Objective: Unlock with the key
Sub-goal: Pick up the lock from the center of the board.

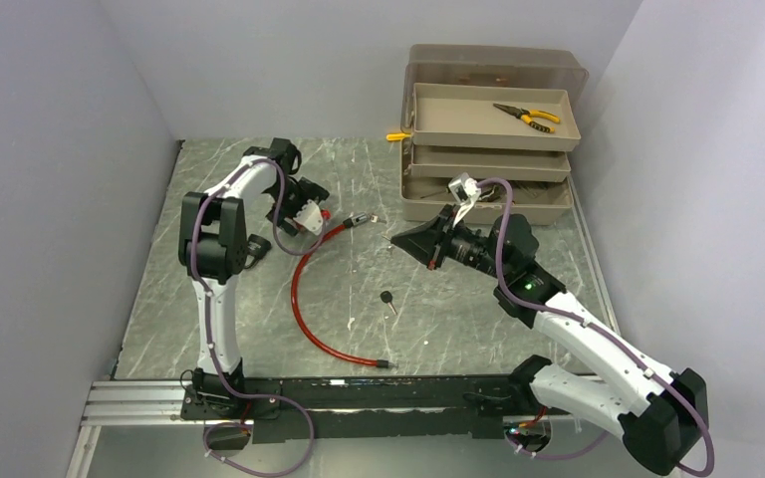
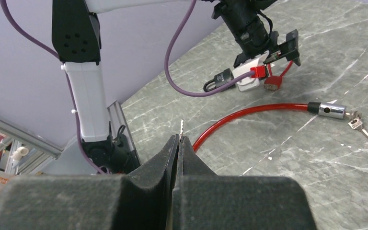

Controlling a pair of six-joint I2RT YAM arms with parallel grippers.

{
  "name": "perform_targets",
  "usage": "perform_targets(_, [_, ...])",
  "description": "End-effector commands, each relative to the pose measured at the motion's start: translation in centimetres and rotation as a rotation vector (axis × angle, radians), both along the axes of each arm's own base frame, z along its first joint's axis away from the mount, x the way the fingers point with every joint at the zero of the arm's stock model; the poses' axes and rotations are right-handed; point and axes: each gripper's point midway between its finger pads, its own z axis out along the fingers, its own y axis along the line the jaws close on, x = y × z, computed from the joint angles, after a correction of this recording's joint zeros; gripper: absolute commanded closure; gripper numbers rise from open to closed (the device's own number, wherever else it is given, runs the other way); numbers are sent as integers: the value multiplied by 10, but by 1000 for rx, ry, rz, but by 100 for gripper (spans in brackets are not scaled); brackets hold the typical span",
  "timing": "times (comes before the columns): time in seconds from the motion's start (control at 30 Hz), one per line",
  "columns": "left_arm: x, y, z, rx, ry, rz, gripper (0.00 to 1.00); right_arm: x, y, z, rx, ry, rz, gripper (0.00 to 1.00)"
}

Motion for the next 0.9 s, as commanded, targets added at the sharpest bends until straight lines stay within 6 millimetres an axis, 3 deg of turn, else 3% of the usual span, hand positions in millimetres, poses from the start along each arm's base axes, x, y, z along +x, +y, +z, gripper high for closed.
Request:
perform_targets(0.0, [-12, -1, -10, 35, 59, -57, 6, -1, 2, 28, 63, -48, 33, 100])
perform_targets(0.33, [-12, -25, -11, 1, 52, -54, 40, 0, 5, 26, 64, -25, 53, 100])
perform_targets(0.5, [-23, -34, -10, 16, 79, -49, 57, -2, 4, 24, 57, -20, 57, 100])
perform_targets(0.6, [-29, -45, -1, -23, 77, -17, 83, -2, 5, 24, 49, -11, 61, 100])
perform_targets(0.63, [-31, -47, 2, -36, 78, 0, 99, -2, 4, 26, 48, -12, 61, 100])
perform_targets(0.77, [-34, -55, 26, -117, 70, 96, 100, -2, 1, 33, 43, -25, 44, 100])
perform_targets(0.87, [-38, -57, 59, -188, 40, 154, 100, -3, -1, 36, 33, -28, 38, 100])
